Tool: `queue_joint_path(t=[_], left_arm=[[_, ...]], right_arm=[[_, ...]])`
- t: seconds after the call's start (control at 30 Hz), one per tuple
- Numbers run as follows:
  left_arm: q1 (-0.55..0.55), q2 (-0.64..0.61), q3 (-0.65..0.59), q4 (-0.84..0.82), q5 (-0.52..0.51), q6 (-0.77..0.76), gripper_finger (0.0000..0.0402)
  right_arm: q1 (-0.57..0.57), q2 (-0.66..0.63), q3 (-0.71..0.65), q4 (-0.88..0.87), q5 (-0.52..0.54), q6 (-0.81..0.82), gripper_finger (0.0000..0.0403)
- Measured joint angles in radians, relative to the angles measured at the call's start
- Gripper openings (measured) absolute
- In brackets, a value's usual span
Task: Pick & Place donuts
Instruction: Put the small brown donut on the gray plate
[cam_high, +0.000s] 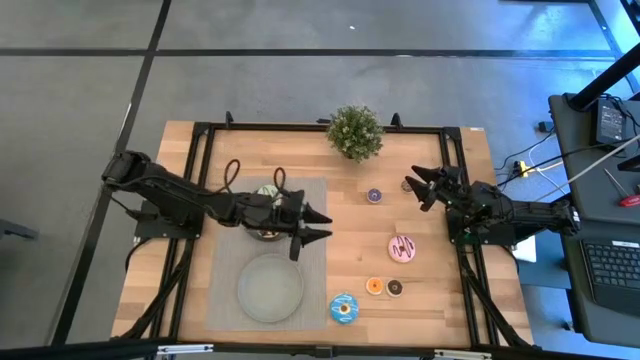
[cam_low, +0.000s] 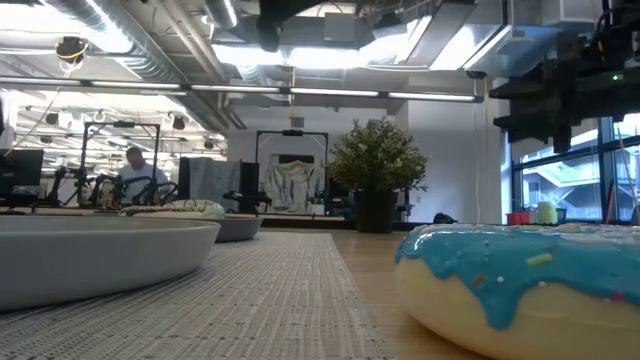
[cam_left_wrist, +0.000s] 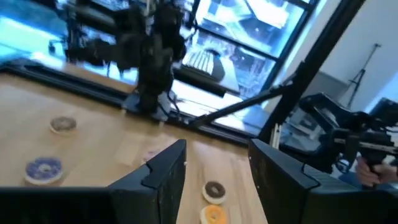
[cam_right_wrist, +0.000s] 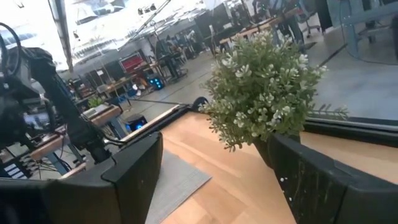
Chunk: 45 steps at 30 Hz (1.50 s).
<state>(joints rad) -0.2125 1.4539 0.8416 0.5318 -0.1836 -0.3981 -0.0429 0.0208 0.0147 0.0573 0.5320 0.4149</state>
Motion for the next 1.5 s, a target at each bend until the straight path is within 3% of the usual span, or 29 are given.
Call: queue_joint_path(t=[0.13,0.27,0.5,0.6,0.7,0.87,0.97,1.13,1.33,1.5], left_arm=[[0.011,0.044,0.032,-0.011,0.025,-0.006,0.0171],[0.013,0.049,0.067,-0.012,0.03,0.029,0.0171],[0.024,0.012,0.095,-0.026,0.027,0.071,0.0171],[0.037,-0.032,0.095,-0.088,0.019,0.071,0.0171],[0.048,-0.07,0.095,-0.147,-0.002,0.059,0.0171],[0.064,-0.101,0.095,-0.176,-0.008,0.067,0.0171],[0.071,-0.101,0.095,-0.189,-0.004,0.087,0.0171],[0.092,-0.101,0.095,-0.314,0.022,0.071,0.0171],[0.139,-0.104,0.095,-0.438,0.042,0.028,0.0171],[0.184,-0.104,0.095,-0.472,0.148,0.025,0.0171]], right_arm=[[0.0,0.001,0.0,0.019,-0.039,0.016,0.0294],[0.001,0.015,0.065,0.04,-0.242,-0.147,0.0294],[0.0,0.199,0.367,-0.163,-0.101,-0.207,0.0294],[0.0,0.342,0.524,-0.355,-0.025,-0.071,0.0294],[-0.001,0.5,0.68,-0.66,0.071,0.142,0.0294],[-0.029,0.766,0.856,-1.033,0.072,0.363,0.0294],[-0.075,0.9,0.903,-1.132,0.044,0.42,0.0294],[-0.226,1.063,0.889,-1.155,-0.181,0.352,0.0294],[-0.394,1.193,0.876,-1.145,-0.265,0.2,0.0294],[-0.492,1.271,0.876,-1.139,-0.299,0.143,0.0293]])
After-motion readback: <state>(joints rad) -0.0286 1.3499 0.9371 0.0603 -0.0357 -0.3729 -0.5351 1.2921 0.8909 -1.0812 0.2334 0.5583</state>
